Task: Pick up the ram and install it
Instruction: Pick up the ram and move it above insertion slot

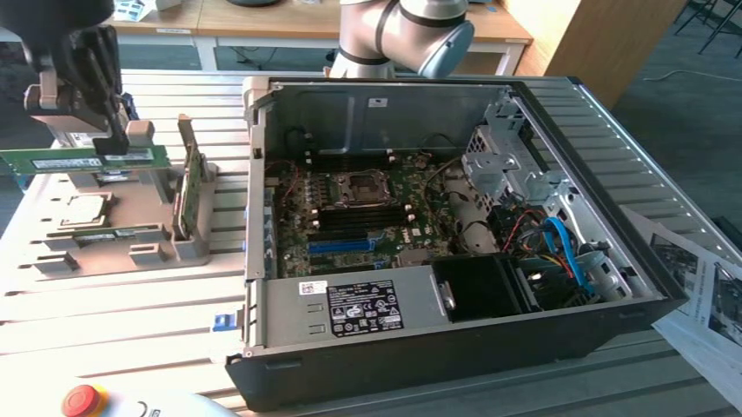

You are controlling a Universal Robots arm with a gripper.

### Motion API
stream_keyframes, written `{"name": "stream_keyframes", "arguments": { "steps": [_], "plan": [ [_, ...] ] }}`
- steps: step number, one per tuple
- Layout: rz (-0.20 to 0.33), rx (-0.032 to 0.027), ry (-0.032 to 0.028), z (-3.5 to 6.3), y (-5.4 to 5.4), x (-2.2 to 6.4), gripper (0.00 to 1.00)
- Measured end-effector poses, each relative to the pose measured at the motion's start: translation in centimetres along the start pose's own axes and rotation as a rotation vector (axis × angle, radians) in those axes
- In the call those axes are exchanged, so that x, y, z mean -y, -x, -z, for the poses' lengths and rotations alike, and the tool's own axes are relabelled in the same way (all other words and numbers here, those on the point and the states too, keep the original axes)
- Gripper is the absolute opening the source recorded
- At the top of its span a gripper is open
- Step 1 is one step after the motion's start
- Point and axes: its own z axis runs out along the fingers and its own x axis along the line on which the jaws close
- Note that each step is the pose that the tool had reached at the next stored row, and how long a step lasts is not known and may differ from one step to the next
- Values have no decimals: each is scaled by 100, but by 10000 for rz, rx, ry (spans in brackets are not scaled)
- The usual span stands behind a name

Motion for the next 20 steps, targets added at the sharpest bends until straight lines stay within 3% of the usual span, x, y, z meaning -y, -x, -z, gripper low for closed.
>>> {"name": "stream_keyframes", "arguments": {
  "steps": [20],
  "plan": [
    [7, 164, 127, 24, -182, 589, 12]
  ]
}}
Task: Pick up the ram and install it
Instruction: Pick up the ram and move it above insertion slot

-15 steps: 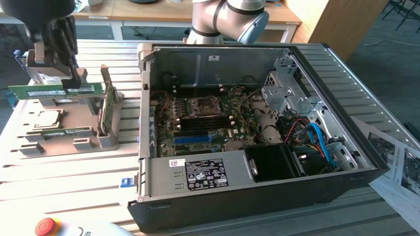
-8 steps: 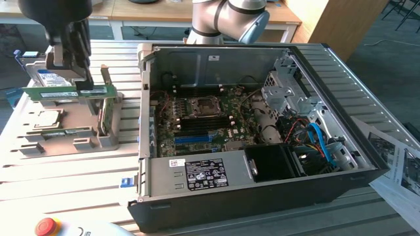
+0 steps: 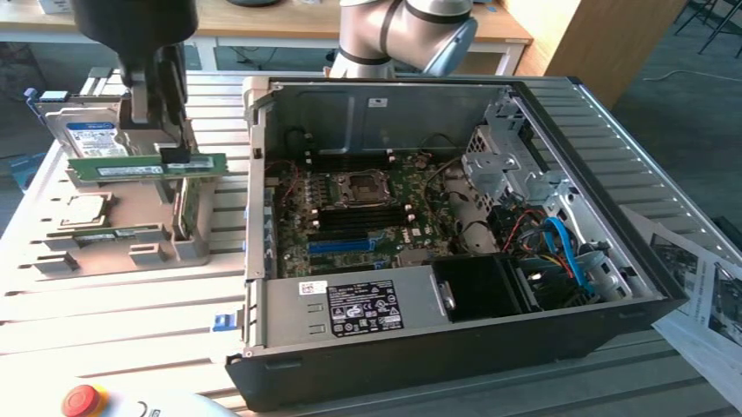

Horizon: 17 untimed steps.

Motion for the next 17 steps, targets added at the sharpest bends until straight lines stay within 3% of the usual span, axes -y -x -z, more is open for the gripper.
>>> {"name": "stream_keyframes", "arguments": {
  "steps": [17],
  "plan": [
    [3, 87, 143, 31, -129, 534, 12]
  ]
}}
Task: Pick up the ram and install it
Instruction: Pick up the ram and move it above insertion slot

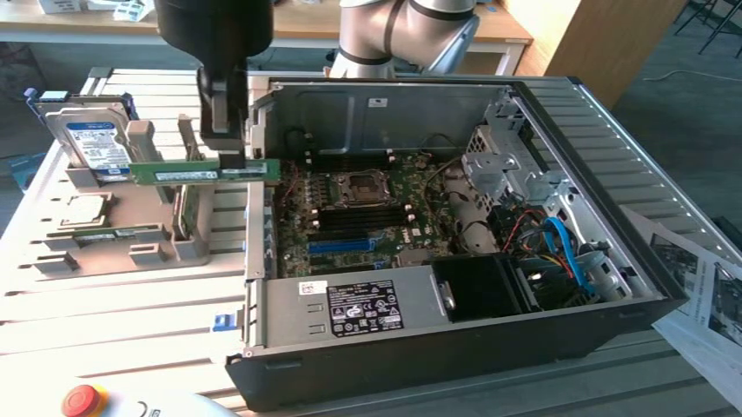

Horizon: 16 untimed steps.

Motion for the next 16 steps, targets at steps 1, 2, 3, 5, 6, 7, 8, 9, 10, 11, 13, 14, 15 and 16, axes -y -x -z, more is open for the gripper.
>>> {"name": "stream_keyframes", "arguments": {
  "steps": [1, 2, 3, 5, 6, 7, 8, 9, 10, 11, 13, 14, 15, 16],
  "plan": [
    [1, 3, 7, 3, -6, 30, 12],
    [2, 6, 13, 5, -11, 60, 12],
    [2, 9, 18, 7, -16, 90, 12],
    [1, 17, 29, 12, -27, 151, 12],
    [1, 20, 33, 14, -32, 179, 12],
    [2, 23, 38, 16, -37, 209, 12],
    [2, 26, 43, 18, -43, 240, 12],
    [3, 29, 47, 21, -48, 270, 12],
    [2, 32, 51, 23, -53, 298, 12],
    [2, 35, 56, 25, -57, 328, 12],
    [3, 41, 64, 30, -67, 391, 12],
    [3, 45, 68, 32, -72, 421, 12],
    [4, 49, 71, 34, -77, 451, 12],
    [3, 52, 75, 36, -82, 481, 12]
  ]
}}
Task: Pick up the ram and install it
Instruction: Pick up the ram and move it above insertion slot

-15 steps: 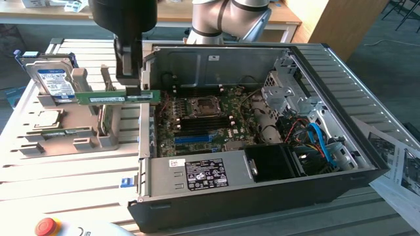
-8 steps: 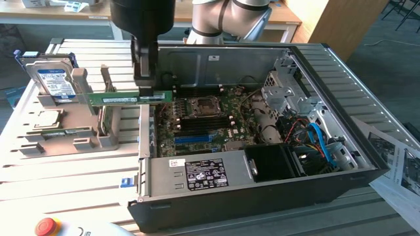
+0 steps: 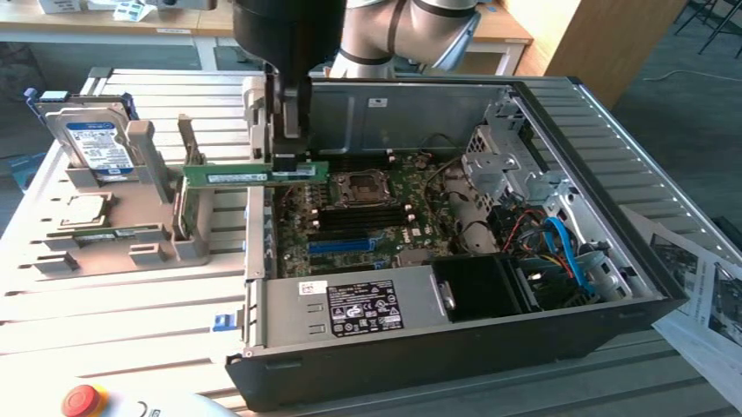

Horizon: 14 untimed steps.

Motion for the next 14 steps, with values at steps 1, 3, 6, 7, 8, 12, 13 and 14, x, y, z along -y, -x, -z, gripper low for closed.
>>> {"name": "stream_keyframes", "arguments": {
  "steps": [1, 3, 6, 7, 8, 12, 13, 14],
  "plan": [
    [-1, 3, 4, 2, -5, 31, 12],
    [1, 9, 14, 8, -15, 98, 12],
    [0, 20, 32, 17, -34, 196, 12],
    [2, 25, 36, 19, -41, 230, 12],
    [3, 30, 41, 22, -48, 263, 12],
    [3, 50, 59, 33, -73, 393, 12],
    [4, 56, 62, 35, -78, 425, 12],
    [4, 60, 65, 38, -83, 456, 12]
  ]
}}
